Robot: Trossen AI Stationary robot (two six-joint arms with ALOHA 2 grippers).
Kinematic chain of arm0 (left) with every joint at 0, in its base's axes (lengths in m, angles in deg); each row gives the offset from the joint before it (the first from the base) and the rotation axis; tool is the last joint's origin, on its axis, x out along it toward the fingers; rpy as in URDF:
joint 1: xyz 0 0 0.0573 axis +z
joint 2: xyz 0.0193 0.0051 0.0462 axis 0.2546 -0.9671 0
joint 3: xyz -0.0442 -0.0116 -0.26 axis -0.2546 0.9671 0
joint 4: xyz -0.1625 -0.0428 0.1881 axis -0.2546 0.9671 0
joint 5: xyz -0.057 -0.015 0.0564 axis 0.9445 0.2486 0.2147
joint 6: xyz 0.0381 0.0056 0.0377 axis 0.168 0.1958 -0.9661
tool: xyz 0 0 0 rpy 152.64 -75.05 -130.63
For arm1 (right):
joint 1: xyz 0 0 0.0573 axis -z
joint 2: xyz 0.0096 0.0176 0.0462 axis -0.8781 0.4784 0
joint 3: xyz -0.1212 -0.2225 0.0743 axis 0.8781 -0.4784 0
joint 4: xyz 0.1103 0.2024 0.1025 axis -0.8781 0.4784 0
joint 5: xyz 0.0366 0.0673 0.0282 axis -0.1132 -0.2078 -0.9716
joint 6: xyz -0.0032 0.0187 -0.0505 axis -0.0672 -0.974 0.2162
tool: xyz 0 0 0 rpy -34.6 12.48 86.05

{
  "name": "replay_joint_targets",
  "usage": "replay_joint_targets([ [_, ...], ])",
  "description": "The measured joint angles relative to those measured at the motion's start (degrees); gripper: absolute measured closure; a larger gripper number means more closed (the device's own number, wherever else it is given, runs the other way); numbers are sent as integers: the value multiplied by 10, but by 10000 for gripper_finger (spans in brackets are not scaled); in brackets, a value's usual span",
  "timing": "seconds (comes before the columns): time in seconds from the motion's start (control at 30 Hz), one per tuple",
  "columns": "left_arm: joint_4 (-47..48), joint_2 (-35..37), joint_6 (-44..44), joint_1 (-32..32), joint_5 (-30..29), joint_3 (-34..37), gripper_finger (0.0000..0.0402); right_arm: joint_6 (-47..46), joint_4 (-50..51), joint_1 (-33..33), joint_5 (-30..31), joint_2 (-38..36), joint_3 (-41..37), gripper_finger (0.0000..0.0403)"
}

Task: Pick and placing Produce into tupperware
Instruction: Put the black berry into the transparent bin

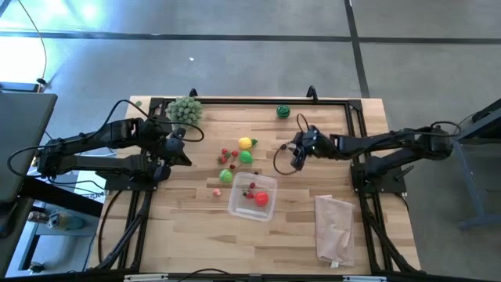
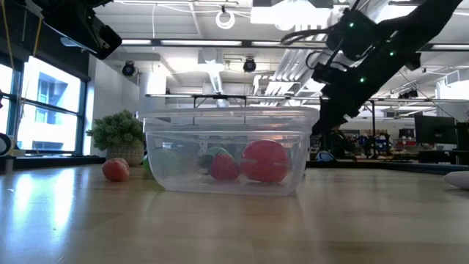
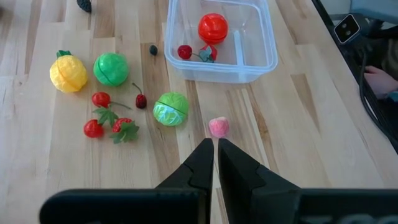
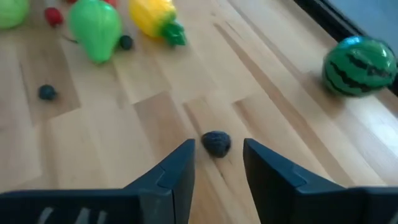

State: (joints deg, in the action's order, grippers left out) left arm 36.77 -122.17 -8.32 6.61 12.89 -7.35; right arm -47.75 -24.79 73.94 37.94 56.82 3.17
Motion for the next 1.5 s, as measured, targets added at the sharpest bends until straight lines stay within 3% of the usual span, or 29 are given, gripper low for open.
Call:
replay_joint_targets([
  [0.2,0,0,0,0,0,0,387,26,-11,54,-52,19,1,244],
  [0.57,0,0,0,0,0,0,387,109,-91,63,-86,101,1,188],
  [1.13,0,0,0,0,0,0,387,148,-111,71,-100,219,42,185],
  [1.5,0,0,0,0,0,0,387,145,-77,85,-116,230,56,185],
])
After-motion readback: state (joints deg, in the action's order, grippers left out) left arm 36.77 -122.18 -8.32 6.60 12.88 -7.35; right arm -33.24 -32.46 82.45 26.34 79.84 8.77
